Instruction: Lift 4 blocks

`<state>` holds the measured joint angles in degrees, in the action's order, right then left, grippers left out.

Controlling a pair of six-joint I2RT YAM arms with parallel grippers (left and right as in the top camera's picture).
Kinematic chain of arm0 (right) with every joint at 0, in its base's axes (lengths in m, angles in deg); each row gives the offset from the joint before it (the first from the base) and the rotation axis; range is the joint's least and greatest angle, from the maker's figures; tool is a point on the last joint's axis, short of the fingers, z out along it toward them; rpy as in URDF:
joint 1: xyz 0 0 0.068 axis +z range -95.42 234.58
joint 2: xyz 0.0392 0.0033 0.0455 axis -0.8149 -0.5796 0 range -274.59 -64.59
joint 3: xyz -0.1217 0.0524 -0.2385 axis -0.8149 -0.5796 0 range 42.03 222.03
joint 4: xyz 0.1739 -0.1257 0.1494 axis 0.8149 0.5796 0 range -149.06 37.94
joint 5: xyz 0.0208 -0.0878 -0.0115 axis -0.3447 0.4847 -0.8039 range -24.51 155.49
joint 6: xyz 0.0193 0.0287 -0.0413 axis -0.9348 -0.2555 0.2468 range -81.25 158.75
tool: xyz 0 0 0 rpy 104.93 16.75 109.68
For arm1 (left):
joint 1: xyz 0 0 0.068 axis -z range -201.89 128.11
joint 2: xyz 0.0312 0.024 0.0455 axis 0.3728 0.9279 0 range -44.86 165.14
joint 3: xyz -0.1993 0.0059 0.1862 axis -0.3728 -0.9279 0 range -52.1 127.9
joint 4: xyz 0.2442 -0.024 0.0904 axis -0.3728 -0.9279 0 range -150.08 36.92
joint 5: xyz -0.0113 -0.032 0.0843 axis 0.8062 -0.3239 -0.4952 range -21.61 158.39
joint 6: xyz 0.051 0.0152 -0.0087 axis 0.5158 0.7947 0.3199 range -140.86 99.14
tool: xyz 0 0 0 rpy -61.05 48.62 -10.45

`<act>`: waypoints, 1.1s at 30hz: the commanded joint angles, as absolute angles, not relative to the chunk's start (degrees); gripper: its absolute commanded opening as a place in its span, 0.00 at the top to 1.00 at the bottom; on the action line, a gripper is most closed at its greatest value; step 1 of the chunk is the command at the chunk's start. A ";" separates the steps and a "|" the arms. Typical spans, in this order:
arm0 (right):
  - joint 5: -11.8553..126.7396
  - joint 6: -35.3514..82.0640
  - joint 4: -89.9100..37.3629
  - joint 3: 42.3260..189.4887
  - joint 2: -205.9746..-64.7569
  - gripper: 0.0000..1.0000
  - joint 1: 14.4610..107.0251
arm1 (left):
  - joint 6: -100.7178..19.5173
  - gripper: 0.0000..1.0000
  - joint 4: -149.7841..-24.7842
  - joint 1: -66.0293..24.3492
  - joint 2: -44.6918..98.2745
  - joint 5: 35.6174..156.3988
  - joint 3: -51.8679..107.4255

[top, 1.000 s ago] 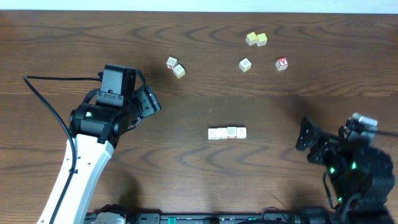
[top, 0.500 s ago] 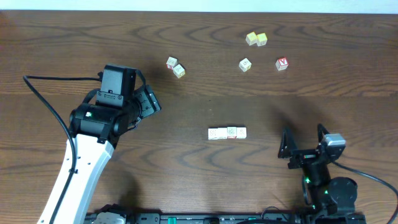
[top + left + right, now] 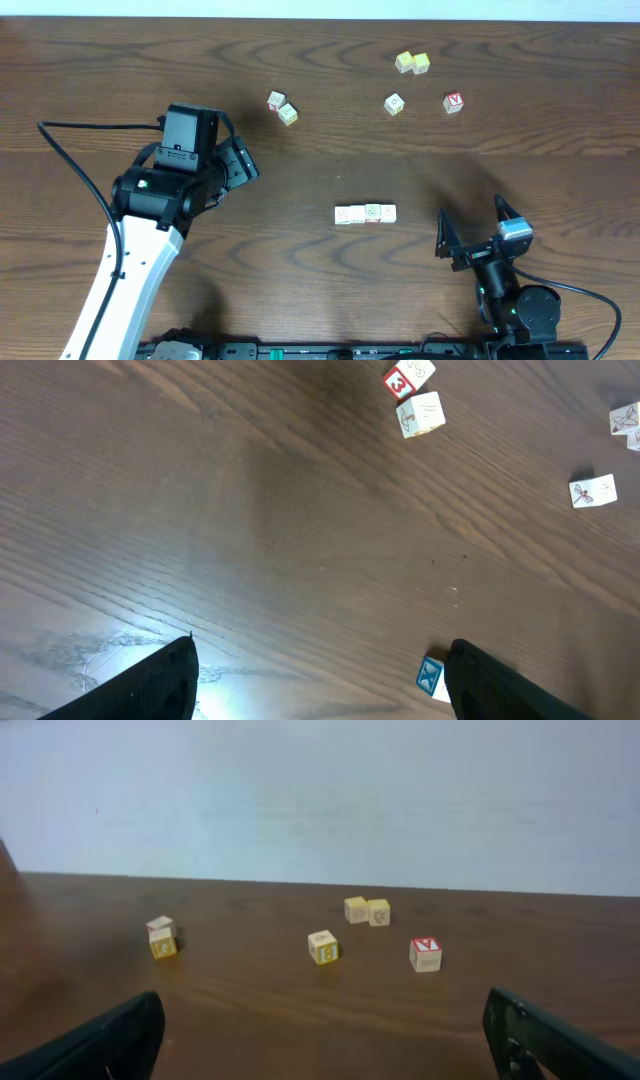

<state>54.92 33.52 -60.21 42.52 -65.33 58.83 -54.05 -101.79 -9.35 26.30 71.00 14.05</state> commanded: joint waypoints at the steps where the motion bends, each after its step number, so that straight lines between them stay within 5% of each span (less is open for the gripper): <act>1: 54.46 36.73 -58.61 42.33 -64.87 0.01 59.38 | -53.99 0.21 -101.92 -9.51 26.47 70.46 14.56; 33: 54.48 36.69 -55.64 42.35 -64.87 0.01 59.51 | -53.99 0.21 -101.92 -9.51 26.47 70.48 14.56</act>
<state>54.76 35.86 -55.88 42.44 -65.26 59.16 -54.05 -101.79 -9.35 26.30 71.00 14.05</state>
